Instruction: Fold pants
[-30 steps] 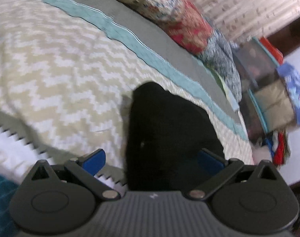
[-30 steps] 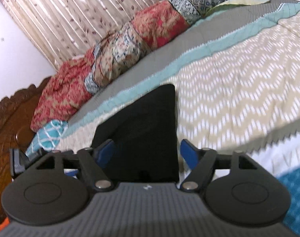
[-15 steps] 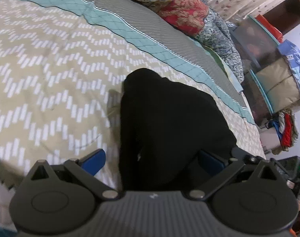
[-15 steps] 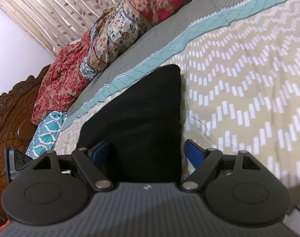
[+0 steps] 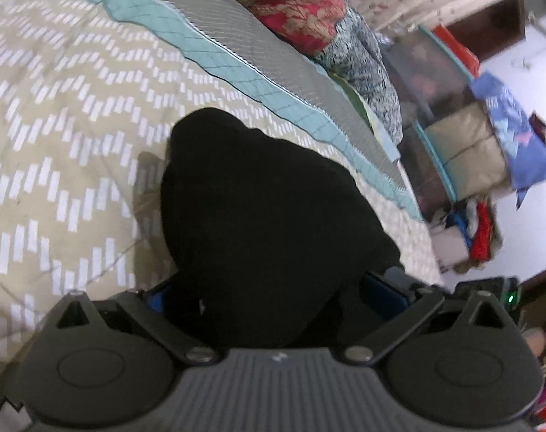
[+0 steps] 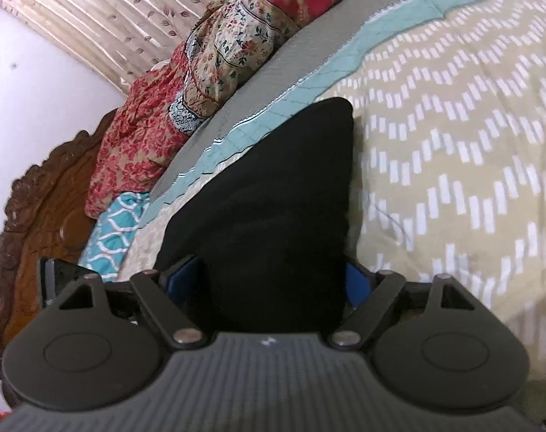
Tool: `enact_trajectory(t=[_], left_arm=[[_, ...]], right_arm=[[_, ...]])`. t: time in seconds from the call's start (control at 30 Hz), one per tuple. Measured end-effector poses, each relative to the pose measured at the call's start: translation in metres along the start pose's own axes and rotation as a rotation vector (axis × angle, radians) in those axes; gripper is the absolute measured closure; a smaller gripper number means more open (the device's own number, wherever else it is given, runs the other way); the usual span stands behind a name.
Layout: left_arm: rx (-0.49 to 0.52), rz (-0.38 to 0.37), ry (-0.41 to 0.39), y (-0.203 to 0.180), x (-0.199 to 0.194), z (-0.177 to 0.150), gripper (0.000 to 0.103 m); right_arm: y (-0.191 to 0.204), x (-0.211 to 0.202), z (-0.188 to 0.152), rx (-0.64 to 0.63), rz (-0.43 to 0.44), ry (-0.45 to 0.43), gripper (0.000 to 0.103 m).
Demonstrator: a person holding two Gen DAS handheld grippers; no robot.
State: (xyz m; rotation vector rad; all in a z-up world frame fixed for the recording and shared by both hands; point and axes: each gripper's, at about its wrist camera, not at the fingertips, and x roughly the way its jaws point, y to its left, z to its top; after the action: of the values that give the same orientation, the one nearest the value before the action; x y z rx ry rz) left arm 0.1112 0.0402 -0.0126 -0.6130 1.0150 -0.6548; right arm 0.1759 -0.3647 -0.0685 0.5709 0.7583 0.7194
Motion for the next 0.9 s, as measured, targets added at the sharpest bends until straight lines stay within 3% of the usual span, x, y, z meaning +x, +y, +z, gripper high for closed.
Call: enact_trajectory(t=[0.07,0.1,0.13,0.2,0.23,0.3,0.5,0.7,0.9], left_arm=[[0.017,0.045,-0.004,-0.005,0.003,0.0,0.016],[0.048,0.08,-0.002,-0.011,0.005,-0.001,0.022],[0.064,0.101,0.002,-0.016,0.004,-0.001,0.034],[0.018,0.072,0.003,-0.017,0.0,0.003,0.047],[-0.009,0.043,-0.007,-0.019,-0.005,0.006,0.05],[0.006,0.005,-0.043,-0.032,-0.014,0.016,0.05],[0.202,0.055,-0.158,-0.085,-0.013,0.084,0.05],[0.3,0.177,-0.218,-0.097,0.039,0.173,0.05],[0.246,0.316,-0.163,-0.052,0.111,0.217,0.05]], right_arm=[[0.008,0.008,0.0,-0.029,-0.021,0.014,0.021],[0.009,0.01,0.001,-0.031,-0.029,0.018,0.03],[0.011,0.009,0.003,-0.029,-0.034,0.015,0.034],[0.018,0.001,0.004,-0.035,-0.025,-0.002,0.051],[0.024,-0.004,0.004,-0.049,-0.012,-0.013,0.053],[0.041,-0.012,0.008,-0.115,0.004,-0.045,0.055],[0.071,-0.011,0.06,-0.3,-0.003,-0.211,0.056],[0.039,0.038,0.141,-0.244,-0.03,-0.304,0.055],[-0.011,0.11,0.169,-0.13,-0.104,-0.249,0.055]])
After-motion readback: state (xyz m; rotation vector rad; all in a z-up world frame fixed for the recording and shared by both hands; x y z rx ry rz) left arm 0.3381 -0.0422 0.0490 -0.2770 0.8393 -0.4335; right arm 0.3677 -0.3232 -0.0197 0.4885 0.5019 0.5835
